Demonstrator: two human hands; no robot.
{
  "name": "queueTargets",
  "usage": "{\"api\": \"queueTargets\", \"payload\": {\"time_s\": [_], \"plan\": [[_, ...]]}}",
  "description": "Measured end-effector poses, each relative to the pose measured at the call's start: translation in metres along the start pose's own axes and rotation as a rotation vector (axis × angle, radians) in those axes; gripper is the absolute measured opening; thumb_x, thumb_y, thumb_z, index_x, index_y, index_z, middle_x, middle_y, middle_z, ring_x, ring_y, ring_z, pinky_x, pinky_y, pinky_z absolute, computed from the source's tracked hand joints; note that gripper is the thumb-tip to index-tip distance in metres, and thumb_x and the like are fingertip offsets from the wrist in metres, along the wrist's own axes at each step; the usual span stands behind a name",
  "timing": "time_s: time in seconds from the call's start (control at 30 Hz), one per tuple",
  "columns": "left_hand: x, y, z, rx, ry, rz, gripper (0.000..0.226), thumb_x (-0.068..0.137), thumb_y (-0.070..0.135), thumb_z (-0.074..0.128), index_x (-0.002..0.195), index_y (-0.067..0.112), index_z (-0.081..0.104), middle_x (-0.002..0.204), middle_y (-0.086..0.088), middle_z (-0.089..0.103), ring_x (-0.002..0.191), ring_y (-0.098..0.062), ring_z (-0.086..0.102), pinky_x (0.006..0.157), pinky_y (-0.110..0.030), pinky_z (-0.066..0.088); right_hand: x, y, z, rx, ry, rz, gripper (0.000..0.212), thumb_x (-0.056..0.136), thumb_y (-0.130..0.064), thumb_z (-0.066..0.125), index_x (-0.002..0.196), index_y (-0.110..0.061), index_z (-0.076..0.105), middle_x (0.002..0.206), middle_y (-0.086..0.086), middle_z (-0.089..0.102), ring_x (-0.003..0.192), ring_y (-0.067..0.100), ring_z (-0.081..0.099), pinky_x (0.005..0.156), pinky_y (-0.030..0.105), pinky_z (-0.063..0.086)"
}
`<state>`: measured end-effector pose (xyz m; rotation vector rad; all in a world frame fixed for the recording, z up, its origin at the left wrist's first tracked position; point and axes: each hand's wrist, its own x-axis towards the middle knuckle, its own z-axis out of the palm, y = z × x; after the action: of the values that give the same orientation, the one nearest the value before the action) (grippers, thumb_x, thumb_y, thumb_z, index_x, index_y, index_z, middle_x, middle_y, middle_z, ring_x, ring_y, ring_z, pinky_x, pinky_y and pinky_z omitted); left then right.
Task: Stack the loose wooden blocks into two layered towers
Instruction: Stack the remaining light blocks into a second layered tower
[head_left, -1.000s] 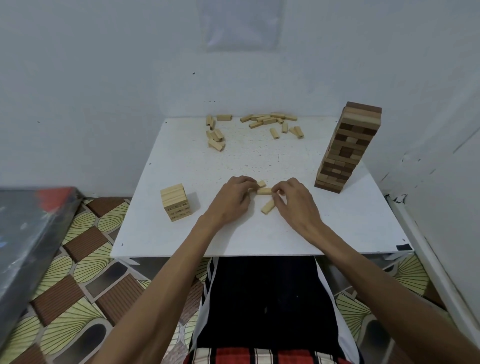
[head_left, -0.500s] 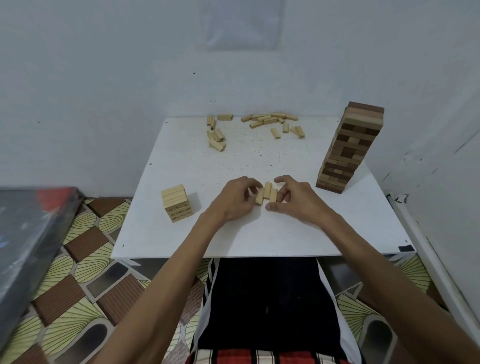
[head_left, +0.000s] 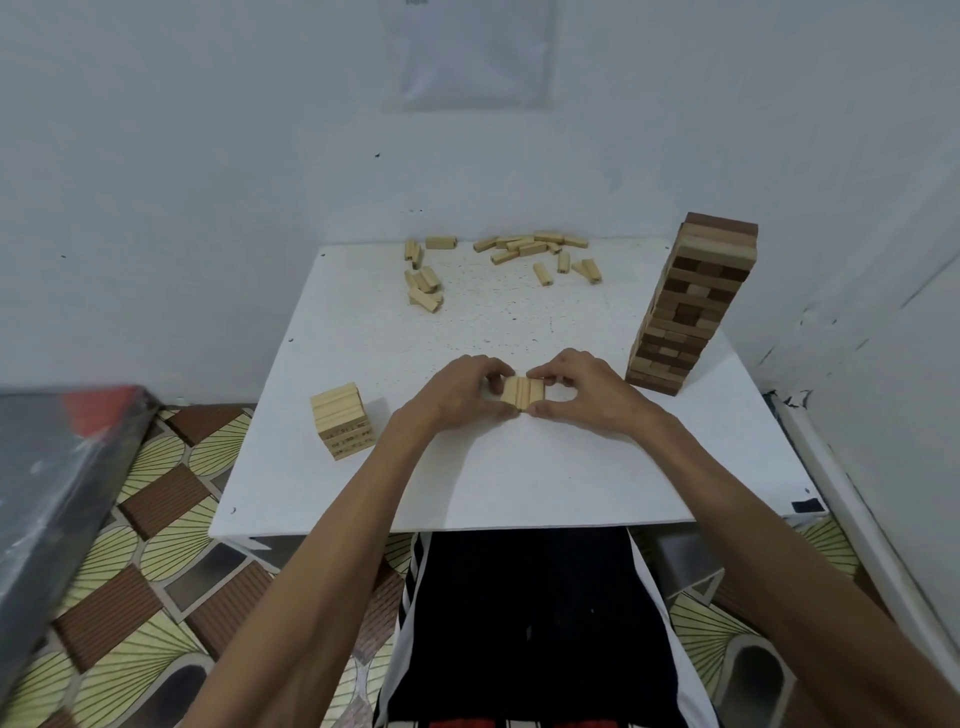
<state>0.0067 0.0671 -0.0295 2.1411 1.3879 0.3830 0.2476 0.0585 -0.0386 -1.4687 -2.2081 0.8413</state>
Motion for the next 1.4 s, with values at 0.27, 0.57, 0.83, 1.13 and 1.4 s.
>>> {"api": "queueTargets", "payload": {"time_s": [0.27, 0.57, 0.83, 1.13, 1.4], "plan": [[-0.005, -0.003, 0.004, 0.024, 0.049, 0.034, 0.065, 0.077, 0.056, 0.082, 0.134, 0.03, 0.063, 0.104, 0.013, 0.058, 0.101, -0.012, 0.049, 0.083, -0.03, 0.04, -0.001, 0.004, 0.002, -0.003, -0.017, 0.013, 0.067, 0.079, -0.056, 0.082, 0.139, -0.037, 0.061, 0.118, -0.016, 0.049, 0.115, 0.006, 0.043, 0.088, 0.014, 0.033], [-0.006, -0.003, 0.008, 0.033, 0.101, 0.053, 0.057, 0.075, 0.058, 0.083, 0.125, 0.034, 0.069, 0.104, 0.012, 0.055, 0.099, -0.013, 0.046, 0.084, -0.033, 0.037, -0.003, 0.005, 0.005, 0.003, -0.003, -0.021, 0.057, 0.08, -0.054, 0.083, 0.132, -0.039, 0.065, 0.114, -0.017, 0.047, 0.114, 0.007, 0.043, 0.09, 0.021, 0.035], [-0.027, 0.005, -0.022, 0.086, 0.212, 0.052, 0.056, 0.073, 0.06, 0.082, 0.121, 0.035, 0.07, 0.11, 0.01, 0.051, 0.105, -0.011, 0.039, 0.091, -0.035, 0.037, 0.005, -0.025, -0.009, 0.039, 0.006, -0.14, 0.051, 0.078, -0.052, 0.084, 0.126, -0.044, 0.066, 0.118, -0.014, 0.052, 0.115, 0.008, 0.048, 0.092, 0.025, 0.039], [-0.099, -0.016, -0.094, 0.114, 0.347, -0.05, 0.061, 0.066, 0.075, 0.074, 0.116, 0.039, 0.071, 0.116, 0.014, 0.056, 0.114, -0.01, 0.042, 0.101, -0.039, 0.038, 0.046, -0.113, 0.003, 0.069, -0.075, -0.323, 0.052, 0.077, -0.054, 0.085, 0.125, -0.042, 0.067, 0.123, -0.017, 0.055, 0.113, 0.009, 0.052, 0.086, 0.024, 0.04], [-0.155, -0.056, -0.12, 0.04, 0.387, -0.195, 0.07, 0.061, 0.079, 0.068, 0.117, 0.038, 0.071, 0.119, 0.016, 0.056, 0.116, -0.008, 0.042, 0.104, -0.043, 0.04, 0.079, -0.174, 0.043, 0.048, -0.202, -0.407, 0.051, 0.08, -0.049, 0.085, 0.126, -0.037, 0.068, 0.125, -0.013, 0.057, 0.113, 0.009, 0.053, 0.092, 0.027, 0.044]]}}
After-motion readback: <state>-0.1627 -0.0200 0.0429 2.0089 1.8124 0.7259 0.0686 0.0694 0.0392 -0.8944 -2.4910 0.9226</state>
